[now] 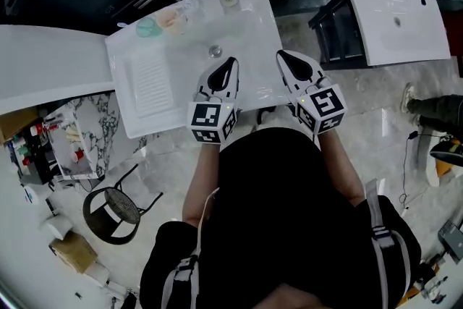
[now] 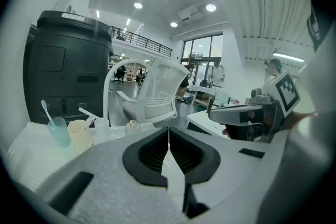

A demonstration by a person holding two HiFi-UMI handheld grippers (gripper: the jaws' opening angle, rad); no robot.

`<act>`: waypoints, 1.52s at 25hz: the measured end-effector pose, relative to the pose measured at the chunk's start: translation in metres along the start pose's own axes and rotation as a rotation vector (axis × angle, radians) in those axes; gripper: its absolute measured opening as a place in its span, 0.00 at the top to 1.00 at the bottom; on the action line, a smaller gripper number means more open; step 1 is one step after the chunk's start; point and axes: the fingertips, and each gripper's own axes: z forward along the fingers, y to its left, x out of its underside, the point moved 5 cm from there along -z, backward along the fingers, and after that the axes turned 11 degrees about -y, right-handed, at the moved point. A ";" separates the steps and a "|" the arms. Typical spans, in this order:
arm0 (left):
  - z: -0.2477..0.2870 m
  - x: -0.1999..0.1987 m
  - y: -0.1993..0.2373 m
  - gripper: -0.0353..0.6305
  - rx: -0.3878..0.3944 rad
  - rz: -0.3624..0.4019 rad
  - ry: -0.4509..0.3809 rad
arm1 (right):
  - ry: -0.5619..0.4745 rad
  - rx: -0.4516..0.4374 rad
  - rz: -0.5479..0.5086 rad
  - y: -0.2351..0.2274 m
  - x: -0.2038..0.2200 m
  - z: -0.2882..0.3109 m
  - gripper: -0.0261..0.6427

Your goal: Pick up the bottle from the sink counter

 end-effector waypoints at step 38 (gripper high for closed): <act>0.093 0.026 0.082 0.79 0.030 0.038 0.032 | 0.107 0.098 0.017 -0.013 0.009 0.041 0.95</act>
